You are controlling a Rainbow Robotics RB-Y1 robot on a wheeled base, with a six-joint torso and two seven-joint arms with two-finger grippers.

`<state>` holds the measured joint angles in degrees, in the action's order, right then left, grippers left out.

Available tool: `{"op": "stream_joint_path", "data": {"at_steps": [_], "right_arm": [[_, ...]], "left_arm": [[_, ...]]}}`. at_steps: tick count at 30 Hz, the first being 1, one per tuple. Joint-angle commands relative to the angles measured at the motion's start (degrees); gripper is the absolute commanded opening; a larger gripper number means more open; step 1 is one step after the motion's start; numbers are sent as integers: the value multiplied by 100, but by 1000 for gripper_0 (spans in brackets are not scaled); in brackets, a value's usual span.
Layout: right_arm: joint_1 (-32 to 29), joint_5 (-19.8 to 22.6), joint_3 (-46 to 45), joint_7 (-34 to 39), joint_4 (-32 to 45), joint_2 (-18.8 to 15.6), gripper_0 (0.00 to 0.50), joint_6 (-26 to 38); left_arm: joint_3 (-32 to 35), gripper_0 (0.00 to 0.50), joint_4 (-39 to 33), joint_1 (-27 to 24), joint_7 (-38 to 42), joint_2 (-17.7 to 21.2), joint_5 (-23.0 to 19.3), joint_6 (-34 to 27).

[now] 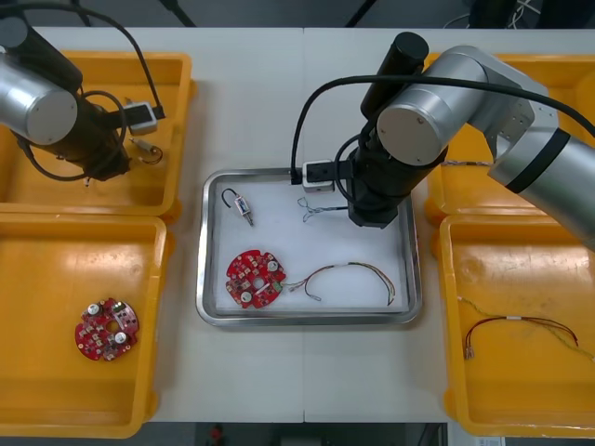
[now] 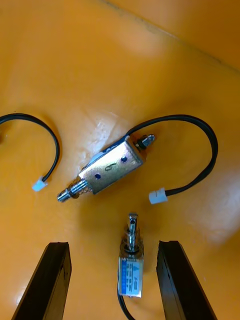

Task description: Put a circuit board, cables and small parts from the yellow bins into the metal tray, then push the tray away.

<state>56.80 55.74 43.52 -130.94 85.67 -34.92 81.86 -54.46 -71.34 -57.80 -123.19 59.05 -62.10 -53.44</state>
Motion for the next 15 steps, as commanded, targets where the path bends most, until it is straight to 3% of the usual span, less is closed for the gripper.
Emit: {"op": "stream_joint_path", "data": {"at_steps": [1, 2, 4, 5, 6, 7, 11, 12, 13, 14, 15], "right_arm": [[252, -19, 61, -256, 20, 100, 37, -47], [252, -10, 61, -265, 20, 100, 72, -47], [252, 25, 69, -265, 11, 73, 213, -47], [252, 42, 61, -265, 20, 64, 260, -47], [252, 86, 52, -256, 20, 56, 349, -47], [252, 157, 61, -256, 11, 20, 398, -56], [252, 473, -63, -265, 46, -76, 485, -65], [252, 561, -133, -247, 81, -103, 494, -12], [252, 622, -238, -230, 134, -129, 500, 67], [252, 631, -309, -221, 169, -138, 500, 120], [252, 622, -432, -204, 248, -164, 500, 260]], "left_arm": [[-311, 500, 112, -259, -241, 283, 75, 299], [-311, 500, 121, -267, -241, 283, 75, 299], [-337, 500, 156, -259, -241, 283, 57, 299], [-346, 500, 156, -259, -250, 283, 66, 299], [-381, 500, 173, -259, -241, 283, 57, 290], [-416, 500, 191, -267, -232, 283, 57, 290], [-425, 500, 226, -267, -223, 283, 57, 299], [-434, 471, 235, -267, -232, 283, 57, 299], [-434, 343, 244, -259, -232, 274, 57, 290], [-443, 259, 252, -259, -223, 265, 48, 290], [-452, 101, 261, -259, -214, 265, 40, 290]]}}
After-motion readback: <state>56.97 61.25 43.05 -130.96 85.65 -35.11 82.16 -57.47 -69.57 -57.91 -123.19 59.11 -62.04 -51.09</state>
